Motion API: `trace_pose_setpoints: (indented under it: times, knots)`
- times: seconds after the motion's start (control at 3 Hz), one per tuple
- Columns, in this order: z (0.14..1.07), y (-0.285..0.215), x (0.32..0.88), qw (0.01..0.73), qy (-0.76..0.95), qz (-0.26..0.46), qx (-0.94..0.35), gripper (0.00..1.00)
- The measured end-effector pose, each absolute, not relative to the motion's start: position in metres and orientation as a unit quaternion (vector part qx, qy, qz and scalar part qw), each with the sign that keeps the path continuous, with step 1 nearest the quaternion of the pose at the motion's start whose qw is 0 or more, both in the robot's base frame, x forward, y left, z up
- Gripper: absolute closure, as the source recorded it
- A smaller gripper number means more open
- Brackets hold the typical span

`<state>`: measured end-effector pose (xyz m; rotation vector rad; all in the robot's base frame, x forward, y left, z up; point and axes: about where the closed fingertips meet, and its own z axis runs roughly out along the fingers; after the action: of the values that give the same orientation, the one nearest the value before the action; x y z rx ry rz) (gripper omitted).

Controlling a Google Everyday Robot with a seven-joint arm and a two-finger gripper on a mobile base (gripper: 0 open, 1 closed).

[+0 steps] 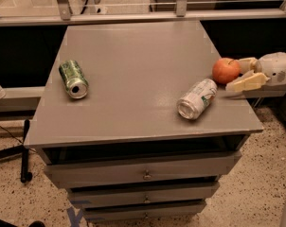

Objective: Move apple near 7up can

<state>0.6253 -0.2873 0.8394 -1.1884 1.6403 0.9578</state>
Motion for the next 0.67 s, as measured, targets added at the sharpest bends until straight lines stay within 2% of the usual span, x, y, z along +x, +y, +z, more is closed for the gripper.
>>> trace_pose_setpoints:
  times: [0.67]
  knots:
    - [0.8427,-0.2855,0.6201,0.440,0.651,0.388,-0.482,0.00]
